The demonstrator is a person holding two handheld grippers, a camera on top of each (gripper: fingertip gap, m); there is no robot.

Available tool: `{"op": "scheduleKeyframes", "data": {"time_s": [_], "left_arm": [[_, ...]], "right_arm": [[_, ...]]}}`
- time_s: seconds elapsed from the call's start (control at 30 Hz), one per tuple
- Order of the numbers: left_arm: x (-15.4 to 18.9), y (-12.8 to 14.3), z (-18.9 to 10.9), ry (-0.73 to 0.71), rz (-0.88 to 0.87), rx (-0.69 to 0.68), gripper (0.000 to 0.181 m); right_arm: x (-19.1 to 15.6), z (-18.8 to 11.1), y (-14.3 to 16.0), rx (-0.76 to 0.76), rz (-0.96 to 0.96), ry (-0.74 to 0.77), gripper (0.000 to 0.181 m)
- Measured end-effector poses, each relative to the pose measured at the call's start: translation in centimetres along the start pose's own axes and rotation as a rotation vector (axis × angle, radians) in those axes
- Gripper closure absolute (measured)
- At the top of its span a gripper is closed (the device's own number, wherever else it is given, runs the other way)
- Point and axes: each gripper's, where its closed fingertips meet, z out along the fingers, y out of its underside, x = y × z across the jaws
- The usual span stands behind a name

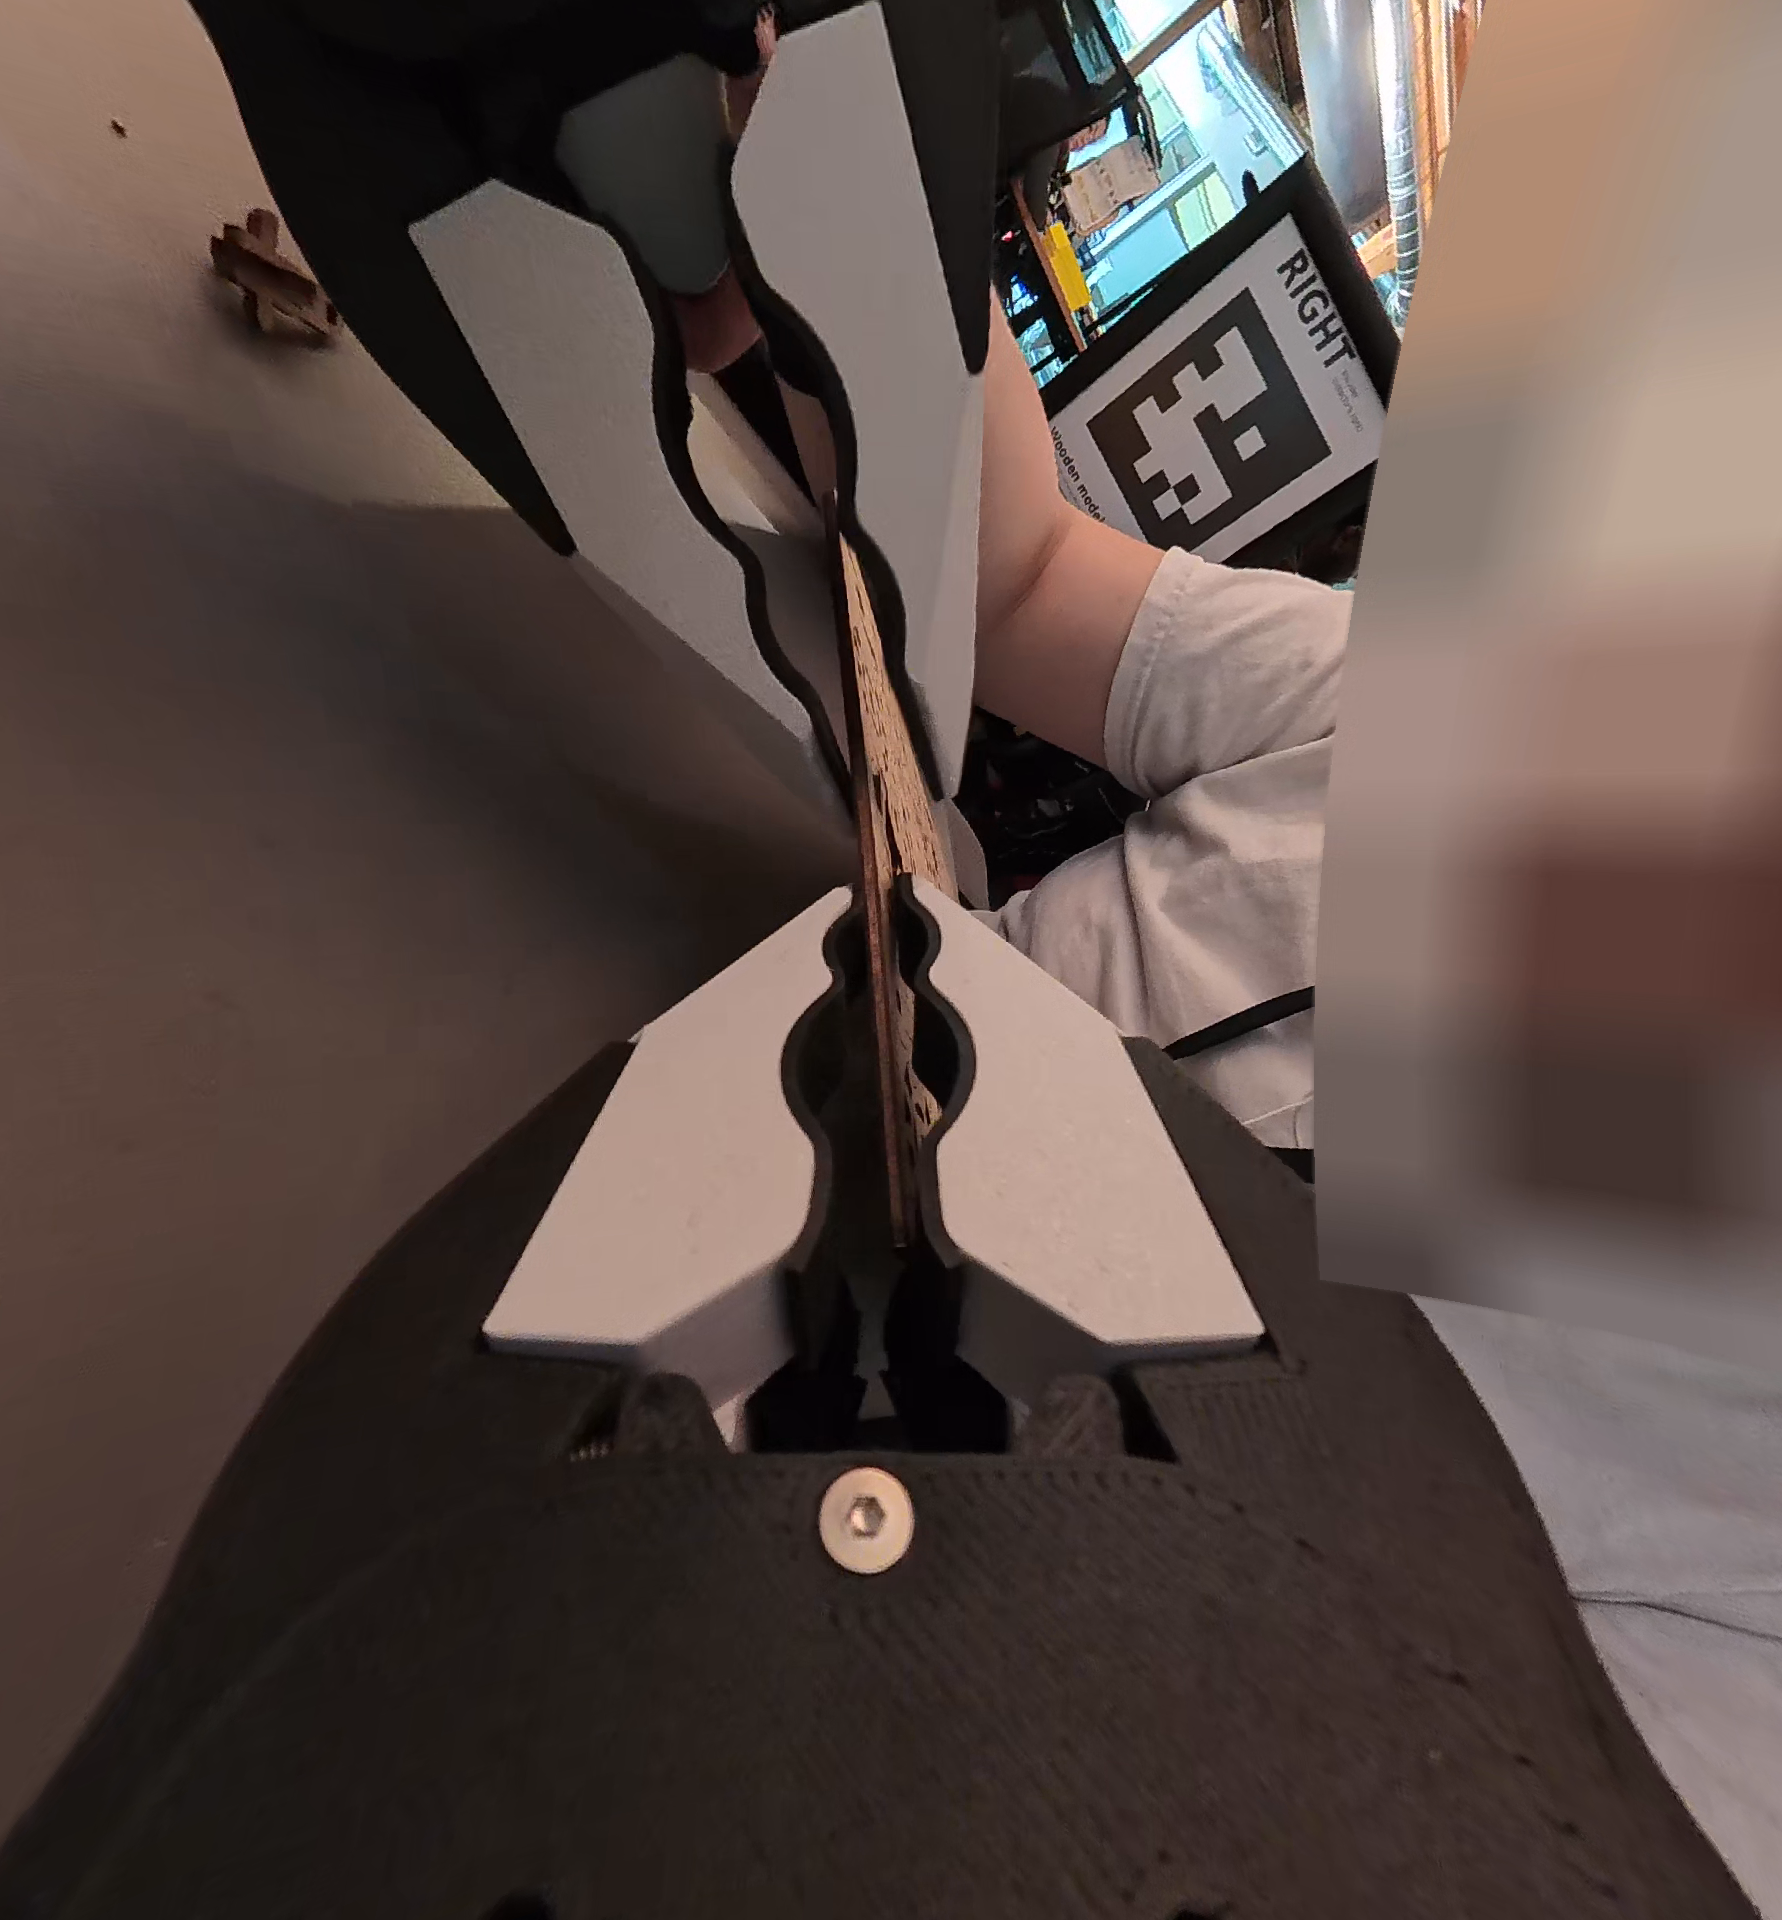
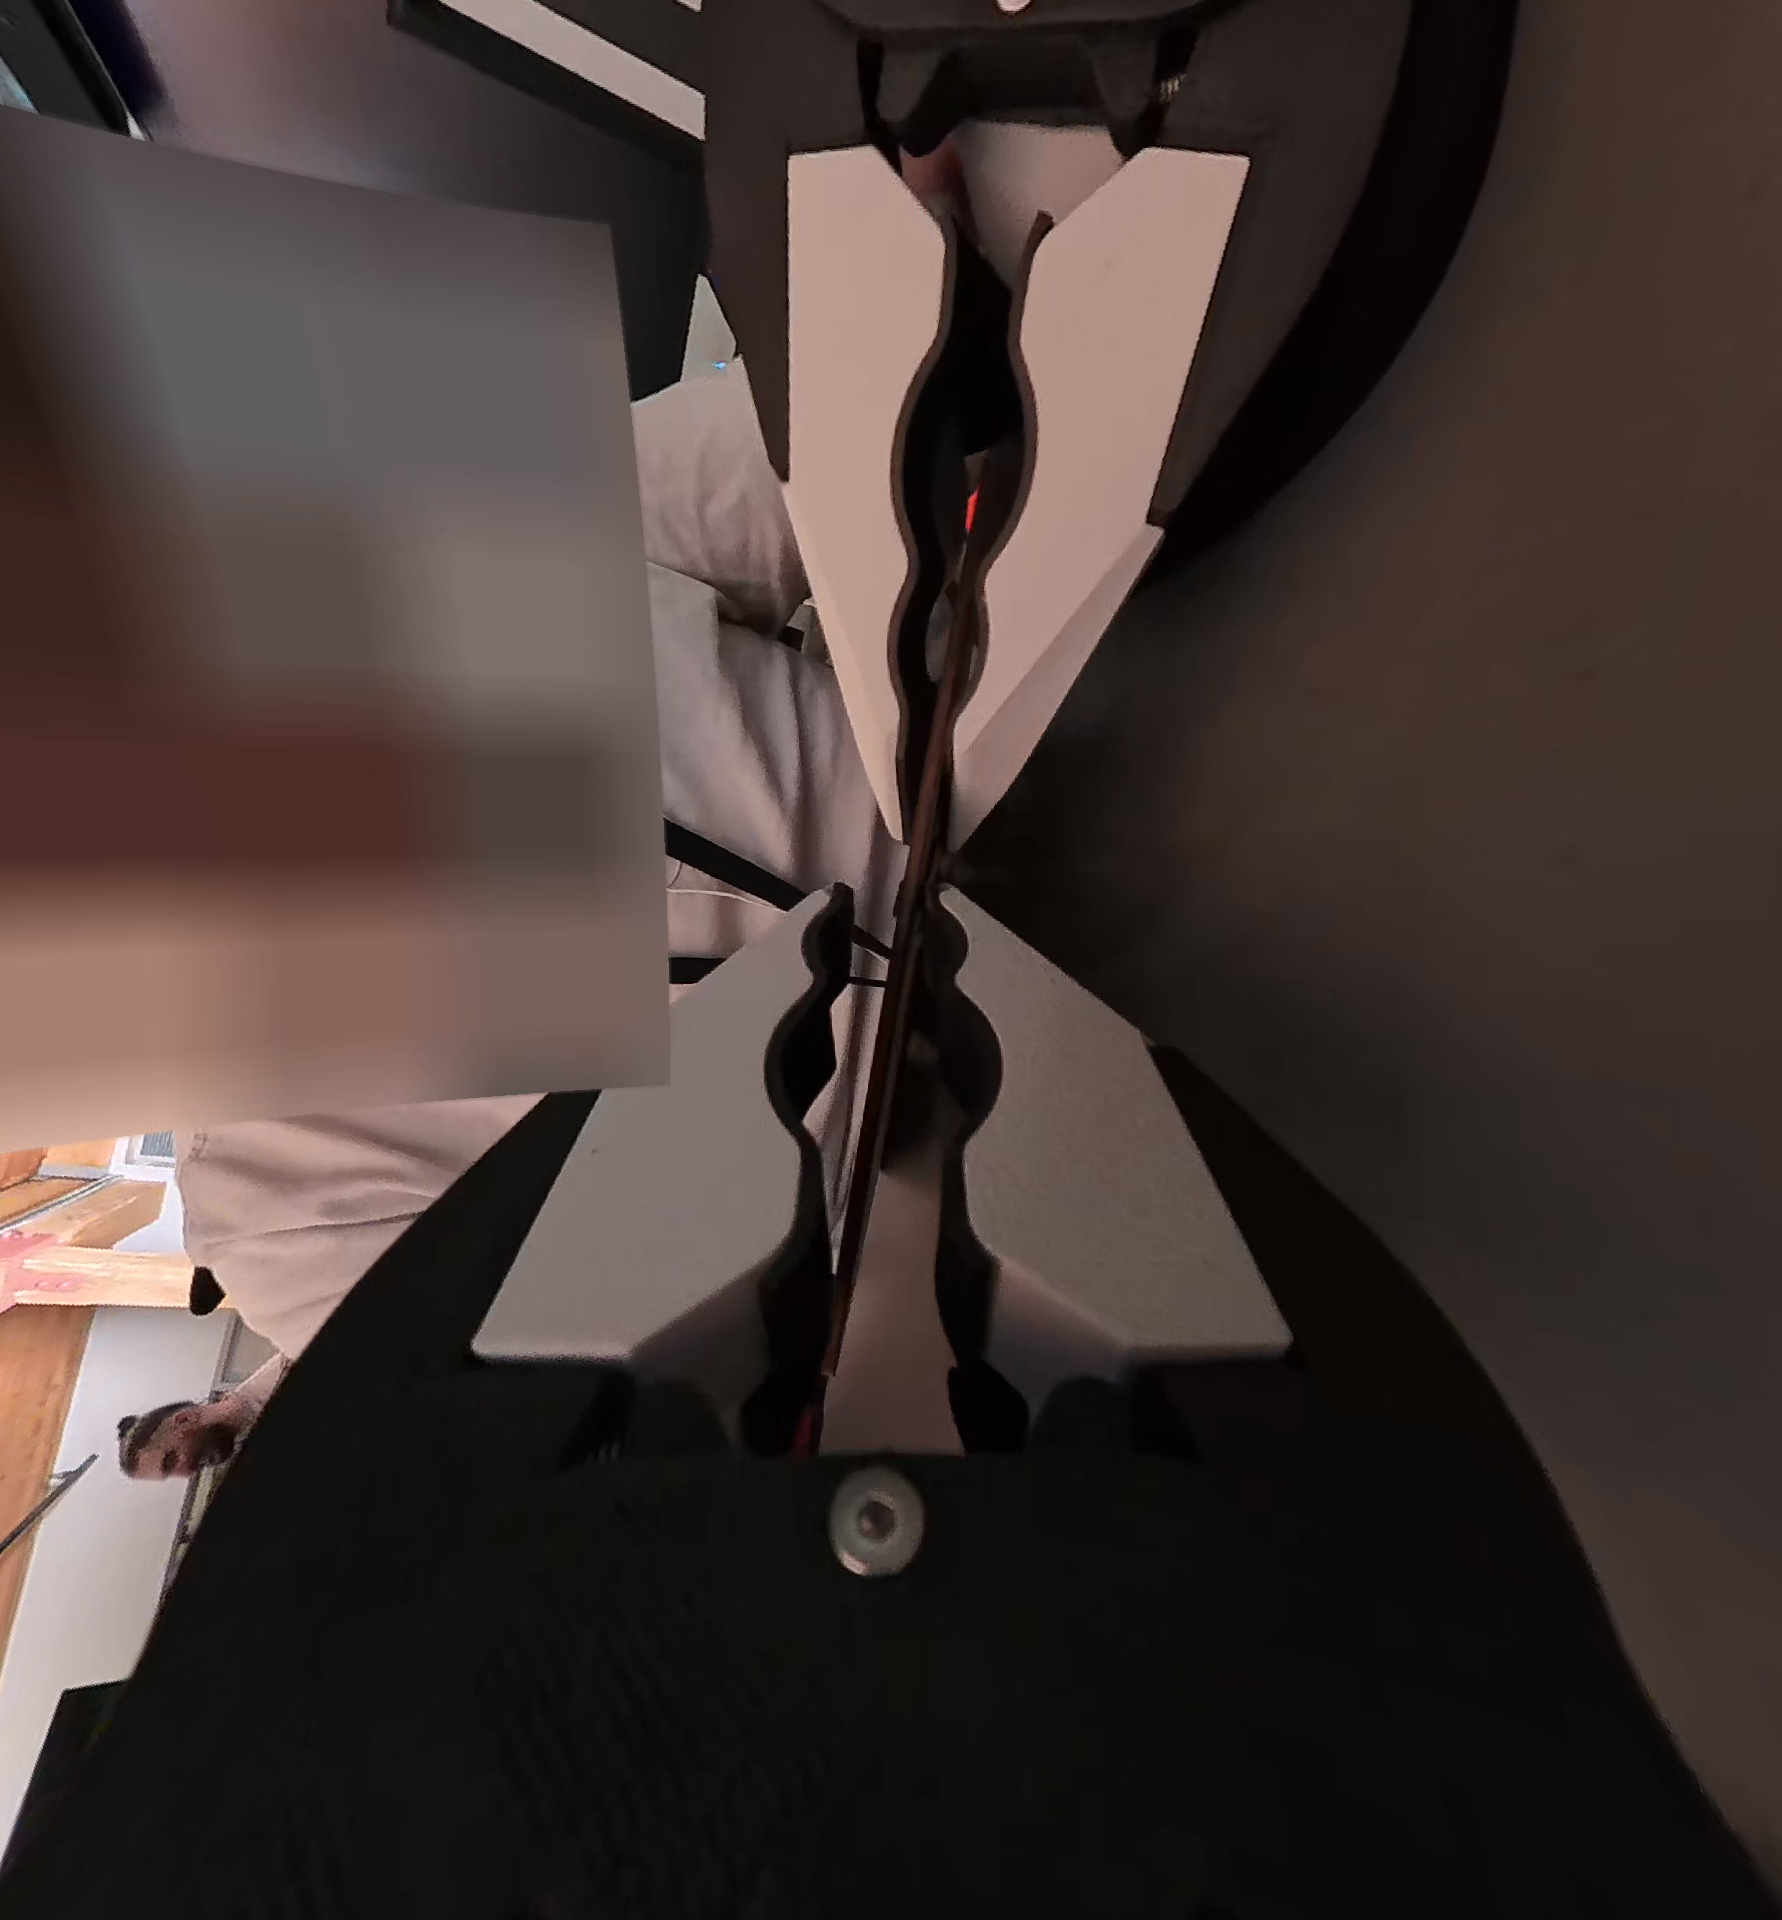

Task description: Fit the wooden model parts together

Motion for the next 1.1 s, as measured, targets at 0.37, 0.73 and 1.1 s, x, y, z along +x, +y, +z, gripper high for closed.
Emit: {"op": "scheduleKeyframes", "data": {"time_s": [0.37, 0.73, 1.1], "left_arm": [[0.4, 0.1, 0.0, 0.021, -0.007, 0.003, 0.179], [0.0, -0.7, -0.4, 0.023, -0.037, 0.058, 0.179], [-0.3, -0.4, -0.2, 0.031, -0.1, 0.051, 0.18]], "right_arm": [[-0.2, 0.2, 0.0, 0.018, -0.016, -0.112, 0.175], [0.5, 0.5, 0.0, -0.022, -0.054, 0.008, 0.179], [1.0, 0.8, -0.2, -0.043, -0.104, 0.107, 0.178]]}}
